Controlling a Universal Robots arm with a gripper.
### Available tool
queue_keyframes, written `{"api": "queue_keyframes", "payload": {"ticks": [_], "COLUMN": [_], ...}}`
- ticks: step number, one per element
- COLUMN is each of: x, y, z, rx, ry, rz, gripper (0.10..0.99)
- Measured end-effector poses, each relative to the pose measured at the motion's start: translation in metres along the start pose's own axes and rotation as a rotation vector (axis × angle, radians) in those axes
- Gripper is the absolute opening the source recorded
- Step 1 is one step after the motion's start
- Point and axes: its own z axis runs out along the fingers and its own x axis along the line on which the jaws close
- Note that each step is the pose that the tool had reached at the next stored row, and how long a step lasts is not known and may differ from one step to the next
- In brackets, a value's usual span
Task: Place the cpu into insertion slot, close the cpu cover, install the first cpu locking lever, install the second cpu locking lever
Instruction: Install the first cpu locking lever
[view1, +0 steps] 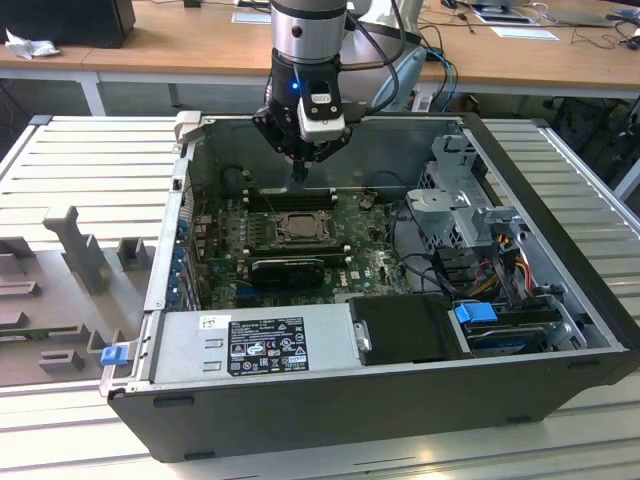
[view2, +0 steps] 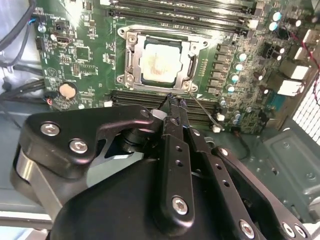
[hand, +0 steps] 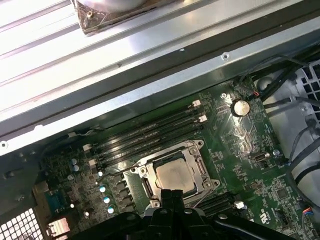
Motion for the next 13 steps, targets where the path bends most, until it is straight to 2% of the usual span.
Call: {"api": "queue_keyframes", "payload": {"ticks": [2, 3, 7, 13], "x": [0.0, 0.0, 0.0, 0.0], "y": [0.0, 0.0, 0.0, 0.0], "z": [0.0, 0.0, 0.0001, 0.0001], "rx": [0.001, 0.002, 0.003, 0.005], "ry": [0.0027, 0.0051, 0.0094, 0.0143], "rz": [-0.054, -0.101, -0.19, -0.288], "gripper": [0.106, 0.106, 0.106, 0.106]}}
